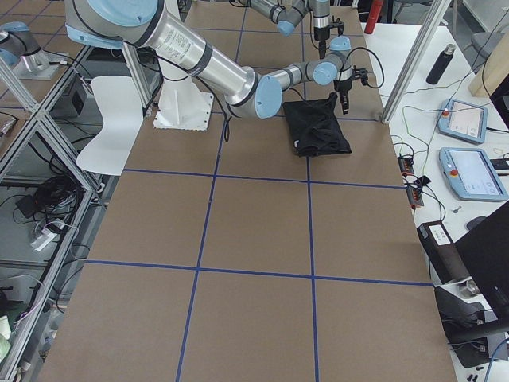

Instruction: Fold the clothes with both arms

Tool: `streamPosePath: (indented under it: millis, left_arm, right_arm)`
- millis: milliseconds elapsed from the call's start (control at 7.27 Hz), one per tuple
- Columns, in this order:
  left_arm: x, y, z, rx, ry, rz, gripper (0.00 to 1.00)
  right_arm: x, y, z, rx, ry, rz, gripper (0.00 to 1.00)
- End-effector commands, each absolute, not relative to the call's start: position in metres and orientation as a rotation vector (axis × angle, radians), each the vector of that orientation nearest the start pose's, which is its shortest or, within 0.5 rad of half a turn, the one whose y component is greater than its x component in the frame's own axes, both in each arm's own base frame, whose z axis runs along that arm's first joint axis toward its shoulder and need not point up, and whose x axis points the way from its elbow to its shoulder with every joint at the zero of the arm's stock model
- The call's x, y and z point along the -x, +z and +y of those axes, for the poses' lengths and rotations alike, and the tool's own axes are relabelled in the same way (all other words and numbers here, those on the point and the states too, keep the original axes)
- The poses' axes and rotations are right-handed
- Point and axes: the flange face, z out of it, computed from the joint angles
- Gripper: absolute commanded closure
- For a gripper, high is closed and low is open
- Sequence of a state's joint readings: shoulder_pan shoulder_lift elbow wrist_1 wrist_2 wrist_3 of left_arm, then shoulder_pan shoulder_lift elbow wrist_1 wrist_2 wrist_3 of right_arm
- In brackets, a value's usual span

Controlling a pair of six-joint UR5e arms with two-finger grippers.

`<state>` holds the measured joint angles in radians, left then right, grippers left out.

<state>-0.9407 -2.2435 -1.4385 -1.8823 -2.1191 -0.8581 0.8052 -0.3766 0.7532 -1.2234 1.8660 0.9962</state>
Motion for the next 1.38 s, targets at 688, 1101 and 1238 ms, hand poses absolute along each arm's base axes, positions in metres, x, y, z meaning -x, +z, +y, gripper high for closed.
streamPosePath:
  millis: [688, 1101, 1238]
  left_arm:
    - [-0.089, 0.456, -0.576, -0.367, 0.295, 0.634, 0.0]
    - [-0.015, 0.545, -0.525, -0.235, 0.147, 0.609, 0.0]
    - [0.019, 0.563, -0.51, -0.221, 0.082, 0.599, 0.0]
  right_arm:
    - [0.296, 0.301, -0.574, -0.162, -0.154, -0.71, 0.0]
    - [0.188, 0.397, -0.533, -0.134, -0.235, -0.699, 0.0]
    - [0.152, 0.427, -0.52, -0.127, -0.268, -0.696, 0.0]
